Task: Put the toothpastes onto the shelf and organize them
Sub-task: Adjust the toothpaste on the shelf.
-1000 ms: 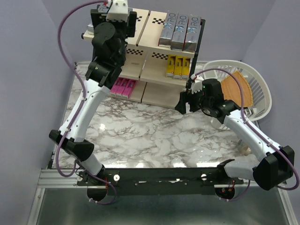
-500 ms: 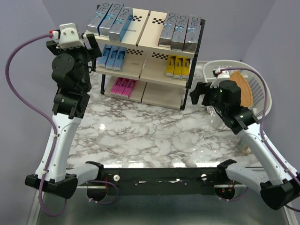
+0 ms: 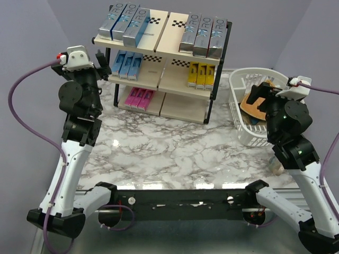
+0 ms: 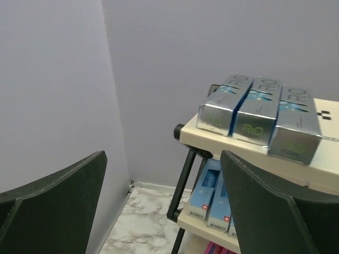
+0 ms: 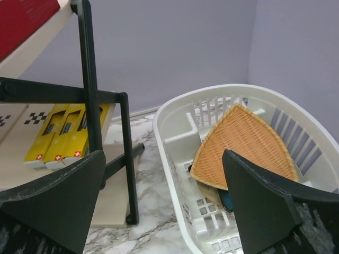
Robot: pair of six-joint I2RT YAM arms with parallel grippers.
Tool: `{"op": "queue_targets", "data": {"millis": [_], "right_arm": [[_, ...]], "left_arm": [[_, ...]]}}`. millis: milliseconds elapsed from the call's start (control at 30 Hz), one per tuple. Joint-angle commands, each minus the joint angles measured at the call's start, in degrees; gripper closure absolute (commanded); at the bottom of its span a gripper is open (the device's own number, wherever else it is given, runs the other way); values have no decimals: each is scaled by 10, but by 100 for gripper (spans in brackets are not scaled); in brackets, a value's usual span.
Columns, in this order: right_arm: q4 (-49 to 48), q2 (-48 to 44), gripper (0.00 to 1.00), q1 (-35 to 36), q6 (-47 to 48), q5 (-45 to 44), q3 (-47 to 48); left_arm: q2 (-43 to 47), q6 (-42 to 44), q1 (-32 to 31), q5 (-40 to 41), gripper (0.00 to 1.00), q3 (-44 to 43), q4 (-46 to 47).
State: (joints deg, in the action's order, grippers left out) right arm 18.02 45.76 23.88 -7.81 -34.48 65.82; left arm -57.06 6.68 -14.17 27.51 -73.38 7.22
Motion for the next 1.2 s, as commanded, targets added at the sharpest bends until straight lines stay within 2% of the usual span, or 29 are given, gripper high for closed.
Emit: {"op": "queue_targets", "data": {"millis": [0,133,233,600,767,1167], "right_arm": [[-4,10,0,-1,10,-18,5],[-3,19,0,-1,11,1,2],[-1,21,0,-1,10,16,3],[-1,21,0,-1,9,23,-3],[-4,18,0,-1,16,20,-5],[-2,14,0,-1,13,21,-13]], "left_arm": [[-43,-54,5,-148,1,-49,-34],[-95,-101,20,-234,1,-110,-98],[-121,-135,40,-265,1,-152,-127],[-185,-139,50,-297,1,-251,-222],[-200,-131,50,-281,1,-275,-255],[-241,-134,50,-282,1,-304,-265]]}}
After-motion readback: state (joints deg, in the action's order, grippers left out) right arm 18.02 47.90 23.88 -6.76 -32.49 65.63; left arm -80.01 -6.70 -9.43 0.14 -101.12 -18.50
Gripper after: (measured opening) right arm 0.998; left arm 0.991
